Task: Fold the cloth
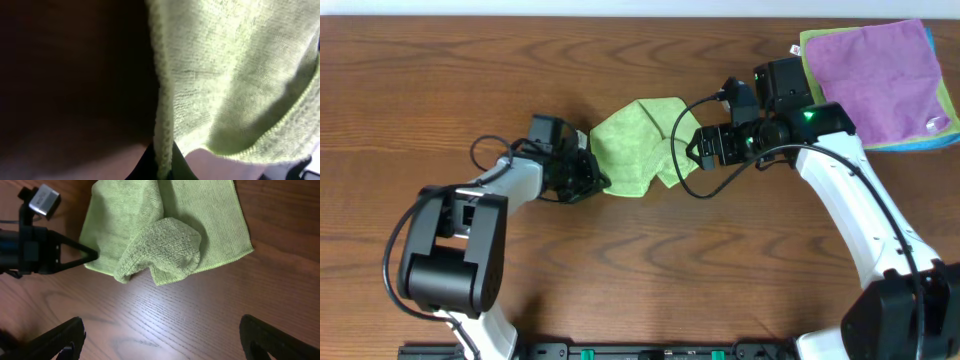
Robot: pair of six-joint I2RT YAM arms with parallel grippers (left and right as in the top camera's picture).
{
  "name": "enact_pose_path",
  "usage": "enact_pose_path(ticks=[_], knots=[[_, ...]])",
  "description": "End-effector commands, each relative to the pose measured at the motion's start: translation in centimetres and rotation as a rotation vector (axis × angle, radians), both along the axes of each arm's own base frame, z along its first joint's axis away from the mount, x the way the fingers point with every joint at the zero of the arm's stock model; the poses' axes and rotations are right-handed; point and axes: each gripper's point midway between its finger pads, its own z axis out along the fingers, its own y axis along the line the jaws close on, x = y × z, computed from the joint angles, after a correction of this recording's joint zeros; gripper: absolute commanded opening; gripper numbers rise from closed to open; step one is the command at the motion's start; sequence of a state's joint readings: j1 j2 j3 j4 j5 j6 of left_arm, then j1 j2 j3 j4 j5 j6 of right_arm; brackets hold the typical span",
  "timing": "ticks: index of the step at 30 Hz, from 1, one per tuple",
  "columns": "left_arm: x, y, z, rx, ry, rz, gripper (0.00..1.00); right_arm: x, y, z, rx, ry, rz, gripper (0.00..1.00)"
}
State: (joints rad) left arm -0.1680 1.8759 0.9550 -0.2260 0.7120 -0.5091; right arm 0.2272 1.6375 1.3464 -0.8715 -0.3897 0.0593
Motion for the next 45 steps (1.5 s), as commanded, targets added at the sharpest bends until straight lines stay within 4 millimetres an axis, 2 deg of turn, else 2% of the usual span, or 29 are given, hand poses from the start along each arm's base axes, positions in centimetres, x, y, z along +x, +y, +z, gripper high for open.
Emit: enact_pose_path(ticks=[1,9,13,16,21,24,28,33,40,45], knots=[[2.0,1.4,3.3,-0.006,-0.114,-0.04,0.06,-0.4,-0.3,-0.8,-0.001,0.025,-0.002,0.99],[2.8,7.8,8.6,0.109,-0.18,0.023,0.06,-2.2,-0.5,-4.1,-0.011,0.089,0.004,0.99],[2.8,9.8,10.6,0.118,-0.205,0.079,0.06,-3.2,-0.2,-5.7,0.014,0.125,-0.005,0.99],[2.5,10.4,11.4,0.125,-0.22,0.09,0.06,-3.4,0.1,-6.3,0.044,0.134,-0.015,0.99],[2.0,10.4,11.2,0.132,-0.2,0.081,0.06,-3.6,1.5,-6.6,0.103,0.137,-0.01,0.99],[1.6,10.5,11.0,0.144,-0.189,0.068,0.06,-4.5,2.7,-6.6,0.126,0.155,0.024,0.98],[1.0,11.6,10.0,0.227,-0.164,0.066,0.06,-5.9,4.9,-6.0,0.19,0.208,0.053,0.98],[0.7,11.7,9.9,0.237,-0.156,0.056,0.06,-7.1,7.6,-5.3,0.26,0.26,0.062,0.98],[0.5,11.7,9.8,0.236,-0.149,0.052,0.06,-5.4,11.8,-4.6,0.31,0.065,0.175,0.94],[0.5,11.7,9.8,0.236,-0.148,0.052,0.06,-4.7,12.7,-7.2,0.294,0.077,0.184,0.94]])
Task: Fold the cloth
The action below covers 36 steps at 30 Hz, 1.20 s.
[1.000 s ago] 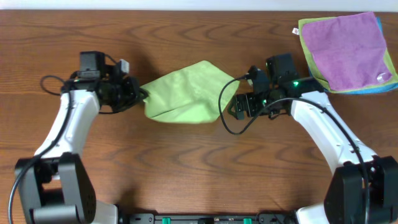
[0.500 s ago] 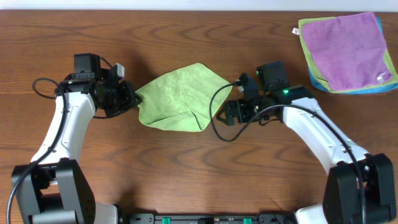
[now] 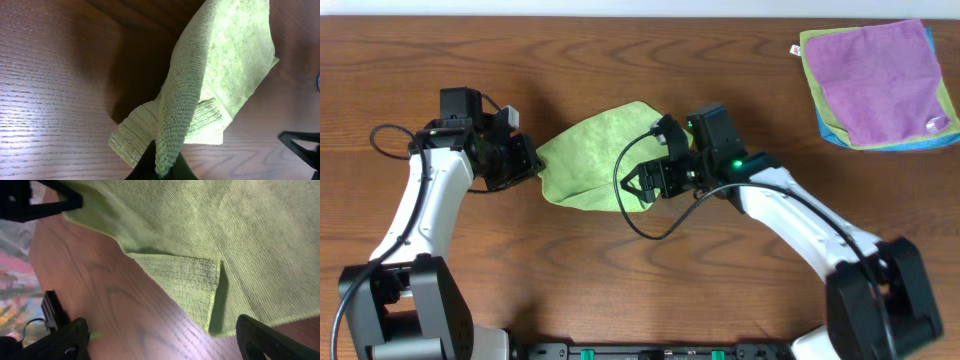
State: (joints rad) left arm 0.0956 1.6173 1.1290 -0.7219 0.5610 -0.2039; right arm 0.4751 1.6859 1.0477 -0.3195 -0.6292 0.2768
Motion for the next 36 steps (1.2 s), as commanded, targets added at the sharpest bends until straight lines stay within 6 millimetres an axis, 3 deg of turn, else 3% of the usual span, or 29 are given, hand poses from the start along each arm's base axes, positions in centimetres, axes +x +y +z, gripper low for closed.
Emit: enact_pose_path(ticks=[1,4,10,21,23,31,33,36], knots=[[0.3,0.3,0.7,0.022,-0.033,-0.015,0.06,-0.3,0.2,-3.4,-0.034,0.074,-0.002,0.93],[0.3,0.3,0.7,0.022,-0.031,-0.015,0.06,-0.2,0.6,-5.2,-0.031,0.1,0.008,0.93],[0.3,0.3,0.7,0.022,-0.031,-0.015,0.06,-0.2,1.6,-7.0,-0.019,0.124,0.019,0.89],[0.3,0.3,0.7,0.022,-0.031,-0.015,0.06,-1.5,3.9,-7.8,-0.013,0.142,0.047,0.82],[0.3,0.3,0.7,0.022,-0.031,-0.015,0.06,-1.7,4.2,-7.7,-0.01,0.135,0.056,0.72],[0.4,0.5,0.7,0.032,-0.035,-0.012,0.06,-2.7,5.0,-7.0,0.044,0.167,0.103,0.06],[0.5,0.6,0.7,0.036,-0.037,-0.01,0.06,-3.1,5.1,-6.7,0.058,0.186,0.117,0.01],[0.5,0.9,0.5,0.051,-0.035,-0.004,0.06,-4.0,4.6,-6.8,0.036,0.229,0.118,0.01]])
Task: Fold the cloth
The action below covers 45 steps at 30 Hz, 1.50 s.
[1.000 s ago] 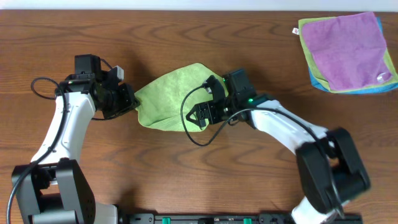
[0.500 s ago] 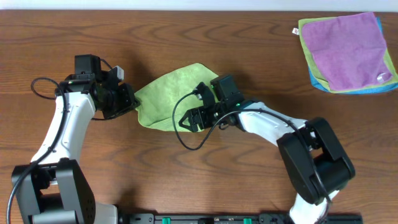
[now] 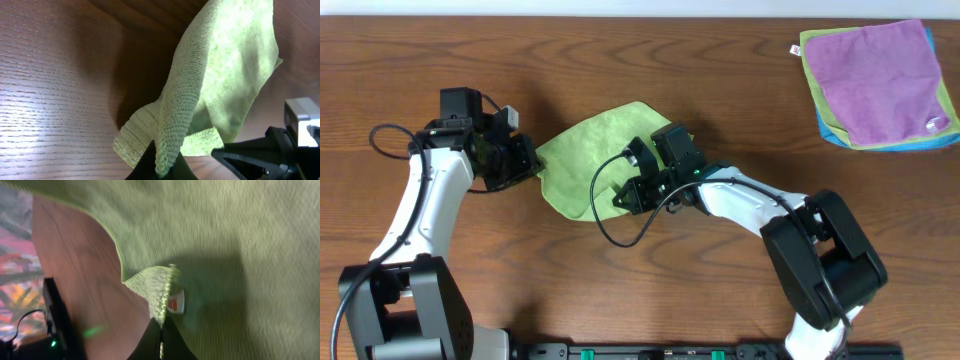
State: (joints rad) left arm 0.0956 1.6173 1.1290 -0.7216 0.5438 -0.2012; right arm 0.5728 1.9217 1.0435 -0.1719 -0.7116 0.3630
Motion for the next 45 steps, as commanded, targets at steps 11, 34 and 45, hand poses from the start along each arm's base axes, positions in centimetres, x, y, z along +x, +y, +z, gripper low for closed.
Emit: enact_pose_path(ticks=[11,34,45], knots=[[0.6,1.9,0.7,0.036,-0.034,0.03,0.06,-6.0,-5.2,-1.7,-0.272,0.187,0.061,0.26],[0.3,1.8,0.6,0.027,-0.023,0.03,0.06,-1.5,-2.8,1.1,-0.223,-0.1,-0.004,0.45],[0.4,1.8,0.6,0.027,-0.024,0.03,0.06,-0.9,-1.2,-1.7,-0.209,-0.052,-0.048,0.01]])
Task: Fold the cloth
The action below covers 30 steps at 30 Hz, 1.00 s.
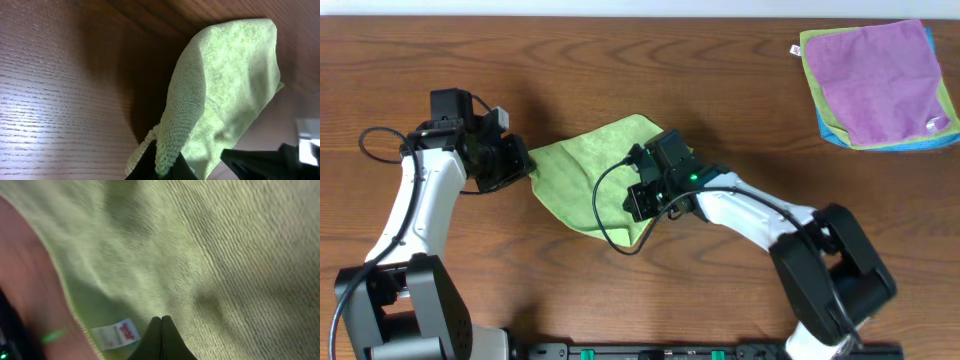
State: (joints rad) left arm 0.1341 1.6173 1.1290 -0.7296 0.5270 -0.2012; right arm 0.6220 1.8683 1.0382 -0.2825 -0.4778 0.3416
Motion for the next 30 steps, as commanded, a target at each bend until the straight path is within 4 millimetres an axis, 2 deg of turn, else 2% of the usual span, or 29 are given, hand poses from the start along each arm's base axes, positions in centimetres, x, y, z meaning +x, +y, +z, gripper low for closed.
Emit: enact_pose_path(ticks=[1,7,12,17,23,27,28,29,30], knots=[[0.4,0.3,0.8,0.012,-0.033,-0.013,0.06,-0.8,0.7,-0.5,-0.002,0.028,-0.002,0.01],[0.5,0.3,0.9,0.013,-0.038,-0.013,0.06,-2.9,2.5,0.0,0.043,0.076,0.054,0.01],[0.5,0.3,0.9,0.014,-0.041,-0.013,0.06,-6.1,3.4,-0.4,0.008,0.14,0.108,0.01],[0.5,0.4,0.8,0.018,-0.04,-0.012,0.06,-8.4,2.8,-0.8,-0.051,0.212,0.111,0.01],[0.7,0.5,0.9,0.023,-0.047,-0.01,0.06,-9.3,1.5,1.0,-0.088,0.224,0.102,0.01],[0.7,0.5,0.9,0.023,-0.049,-0.01,0.06,-9.0,0.4,2.9,-0.117,0.189,0.046,0.01],[0.7,0.5,0.9,0.023,-0.048,-0.01,0.06,-8.8,0.1,3.6,-0.121,0.177,0.02,0.06],[0.7,0.5,0.9,0.023,-0.048,-0.01,0.06,-8.8,-0.2,4.3,-0.12,0.168,0.004,0.22],[0.7,0.5,0.9,0.023,-0.048,-0.01,0.06,-8.8,-0.4,4.9,-0.118,0.165,-0.011,0.34]])
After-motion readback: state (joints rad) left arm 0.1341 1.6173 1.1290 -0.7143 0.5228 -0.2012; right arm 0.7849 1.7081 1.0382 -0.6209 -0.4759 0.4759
